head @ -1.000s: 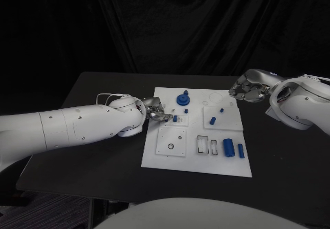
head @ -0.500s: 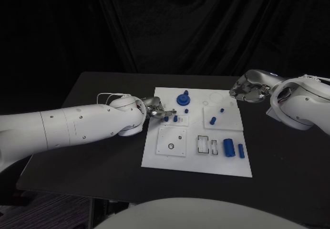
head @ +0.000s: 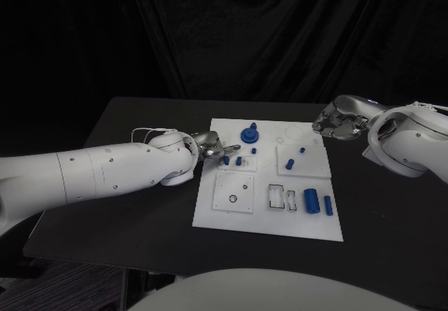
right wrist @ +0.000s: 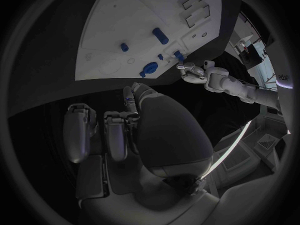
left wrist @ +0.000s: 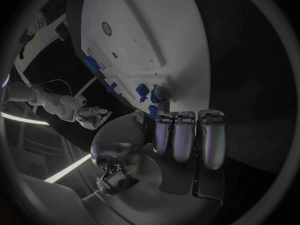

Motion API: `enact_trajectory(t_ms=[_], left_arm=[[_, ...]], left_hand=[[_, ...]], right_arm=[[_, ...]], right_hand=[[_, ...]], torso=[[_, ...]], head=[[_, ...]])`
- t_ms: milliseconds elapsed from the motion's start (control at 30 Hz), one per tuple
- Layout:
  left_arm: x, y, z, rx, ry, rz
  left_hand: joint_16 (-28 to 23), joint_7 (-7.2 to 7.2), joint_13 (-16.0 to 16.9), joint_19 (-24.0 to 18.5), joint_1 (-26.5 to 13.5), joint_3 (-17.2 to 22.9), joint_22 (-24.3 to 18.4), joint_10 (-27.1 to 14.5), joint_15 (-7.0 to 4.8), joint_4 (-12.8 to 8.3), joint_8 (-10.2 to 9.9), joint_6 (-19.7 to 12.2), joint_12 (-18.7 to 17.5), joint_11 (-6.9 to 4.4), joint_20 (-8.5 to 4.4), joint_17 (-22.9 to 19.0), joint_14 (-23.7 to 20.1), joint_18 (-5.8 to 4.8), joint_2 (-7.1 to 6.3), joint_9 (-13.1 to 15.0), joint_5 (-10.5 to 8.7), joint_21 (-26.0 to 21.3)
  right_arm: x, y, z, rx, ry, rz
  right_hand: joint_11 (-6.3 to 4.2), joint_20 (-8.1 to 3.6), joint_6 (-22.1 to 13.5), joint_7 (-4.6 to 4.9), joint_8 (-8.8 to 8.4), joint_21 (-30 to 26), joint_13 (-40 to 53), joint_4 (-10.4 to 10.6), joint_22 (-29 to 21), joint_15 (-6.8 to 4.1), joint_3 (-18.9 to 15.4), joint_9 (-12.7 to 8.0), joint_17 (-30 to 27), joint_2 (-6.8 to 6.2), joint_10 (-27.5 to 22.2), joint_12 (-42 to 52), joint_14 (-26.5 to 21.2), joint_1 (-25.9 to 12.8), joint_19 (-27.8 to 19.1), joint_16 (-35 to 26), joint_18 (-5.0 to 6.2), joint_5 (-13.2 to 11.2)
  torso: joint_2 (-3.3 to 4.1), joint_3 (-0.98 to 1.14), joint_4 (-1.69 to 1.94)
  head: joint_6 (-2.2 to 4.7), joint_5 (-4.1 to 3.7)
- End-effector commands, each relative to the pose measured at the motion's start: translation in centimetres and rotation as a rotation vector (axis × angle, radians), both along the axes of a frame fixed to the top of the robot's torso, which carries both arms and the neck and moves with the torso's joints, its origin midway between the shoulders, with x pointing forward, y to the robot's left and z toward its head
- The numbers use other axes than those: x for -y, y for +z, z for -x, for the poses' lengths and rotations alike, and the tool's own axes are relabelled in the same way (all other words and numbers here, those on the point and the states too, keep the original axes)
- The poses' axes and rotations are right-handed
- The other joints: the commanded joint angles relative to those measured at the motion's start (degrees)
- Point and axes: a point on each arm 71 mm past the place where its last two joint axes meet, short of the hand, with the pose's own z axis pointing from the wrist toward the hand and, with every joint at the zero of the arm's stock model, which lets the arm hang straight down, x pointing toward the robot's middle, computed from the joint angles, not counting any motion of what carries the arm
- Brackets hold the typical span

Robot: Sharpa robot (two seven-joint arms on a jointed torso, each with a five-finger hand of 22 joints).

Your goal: Assemble the parts on the task board

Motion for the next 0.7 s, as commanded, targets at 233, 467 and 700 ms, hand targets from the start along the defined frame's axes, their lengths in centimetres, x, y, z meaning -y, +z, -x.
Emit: enact_trajectory(t_ms=[233, 467, 700], left_arm=[[0.25, 0.03, 0.04, 0.01, -0.024, 0.059], [0.19, 0.12, 0.01, 0.022, -0.025, 0.072], [0.18, 0.21, 0.01, 0.035, -0.015, 0.072]], left_hand=[[0.15, -0.2, 15.08, 6.03, 1.55, -1.55, 15.09, 6.02, -0.34, 0.03, 1.82, 0.15, -0.24, -0.34, -0.11, 15.09, 6.06, -0.36, 1.03, 1.65, 0.91, 0.18], [0.15, -0.5, 15.08, 6.03, 2.98, -3.62, 15.09, 6.02, -0.55, 0.02, 10.99, 2.23, -0.24, -0.59, -0.31, 15.09, 6.06, -0.36, 1.96, 2.89, 1.31, 0.18], [0.15, -0.57, 15.08, 6.03, 5.65, -5.61, 15.09, 6.02, -0.63, -0.03, 15.23, 1.34, -0.24, -0.66, -0.4, 15.09, 6.06, -0.36, 2.58, 3.14, 3.35, 0.18]], right_arm=[[0.17, -0.2, 0.0, -0.014, -0.021, 0.003], [0.17, -0.31, 0.01, -0.026, -0.025, -0.008], [0.22, -0.36, 0.02, -0.029, -0.027, -0.01]], right_hand=[[0.11, 0.23, 0.29, 0.12, -0.13, -0.17, 15.06, -0.02, 11.9, 0.22, 0.31, -0.02, 15.1, 0.25, 6.07, 0.15, 5.87, -0.19, 1.39, 0.15, 1.03, 0.3], [0.1, 0.22, 0.3, 0.11, -0.13, -0.21, 15.06, -0.05, 11.89, 0.21, 0.33, -0.03, 15.1, 0.24, 6.07, 0.15, 5.87, -0.2, 1.37, 0.15, 1.04, 0.3], [0.1, 0.22, 0.31, 0.11, -0.14, -0.26, 15.06, -0.07, 11.87, 0.2, 0.35, -0.03, 15.1, 0.26, 6.07, 0.15, 5.87, -0.19, 1.35, 0.15, 1.05, 0.31]], torso=[[-0.06, 0.0, 0.02], [-0.02, 0.0, -0.05], [-0.01, -0.01, -0.04]], head=[[-0.01, -0.09], [-0.01, 0.1], [-0.01, 0.1]])
